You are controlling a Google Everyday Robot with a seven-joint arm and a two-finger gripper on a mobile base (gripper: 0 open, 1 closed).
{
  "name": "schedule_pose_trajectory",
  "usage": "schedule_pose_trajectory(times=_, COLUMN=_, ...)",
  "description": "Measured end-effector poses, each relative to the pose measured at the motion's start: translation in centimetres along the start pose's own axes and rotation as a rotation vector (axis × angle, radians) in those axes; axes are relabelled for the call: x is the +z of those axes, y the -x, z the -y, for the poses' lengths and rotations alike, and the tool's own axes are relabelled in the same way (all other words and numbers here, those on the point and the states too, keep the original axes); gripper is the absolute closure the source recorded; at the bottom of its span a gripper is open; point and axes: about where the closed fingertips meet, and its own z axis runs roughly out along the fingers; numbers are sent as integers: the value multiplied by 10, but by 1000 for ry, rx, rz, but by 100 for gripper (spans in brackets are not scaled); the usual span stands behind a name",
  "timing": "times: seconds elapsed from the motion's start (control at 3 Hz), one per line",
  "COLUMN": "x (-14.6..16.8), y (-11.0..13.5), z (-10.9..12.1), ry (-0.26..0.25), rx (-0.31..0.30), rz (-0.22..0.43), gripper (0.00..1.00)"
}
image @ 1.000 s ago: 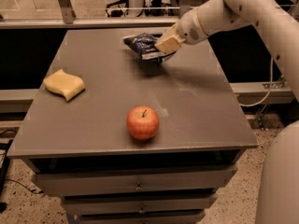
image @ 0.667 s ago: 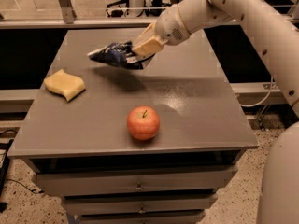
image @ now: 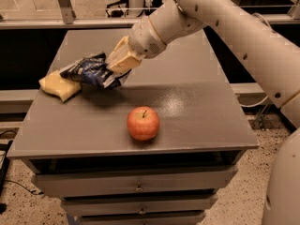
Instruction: Move blue chip bag near sponge
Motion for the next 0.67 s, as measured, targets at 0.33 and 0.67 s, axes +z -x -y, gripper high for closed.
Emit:
schedule_pose_trajectory(times=0.33, x=24, y=7, z=-4, ry=28, rx=-51, rz=-8, gripper=100)
schedule_pose_trajectory(times=0.67, x=25, y=8, z=5, ry=11, rx=-62, rz=-7, gripper=100)
